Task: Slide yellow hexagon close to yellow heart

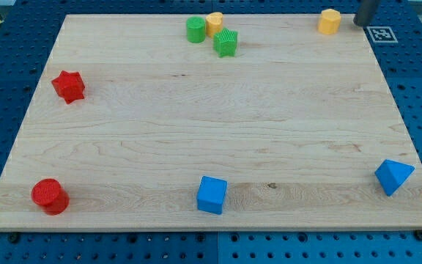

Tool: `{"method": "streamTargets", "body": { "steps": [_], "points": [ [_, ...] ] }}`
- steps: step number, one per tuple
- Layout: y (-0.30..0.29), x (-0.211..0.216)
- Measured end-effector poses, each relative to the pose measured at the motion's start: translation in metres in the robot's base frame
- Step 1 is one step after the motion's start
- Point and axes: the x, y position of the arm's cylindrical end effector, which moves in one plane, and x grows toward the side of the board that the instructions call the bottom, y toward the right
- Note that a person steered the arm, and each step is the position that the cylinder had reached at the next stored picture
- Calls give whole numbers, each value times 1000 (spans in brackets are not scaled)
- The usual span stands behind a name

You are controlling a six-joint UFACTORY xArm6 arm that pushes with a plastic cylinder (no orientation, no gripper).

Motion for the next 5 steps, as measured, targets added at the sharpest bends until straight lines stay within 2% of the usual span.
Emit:
{"method": "streamTargets", "body": {
  "steps": [5],
  "points": [
    [-64,-5]
  ]
}}
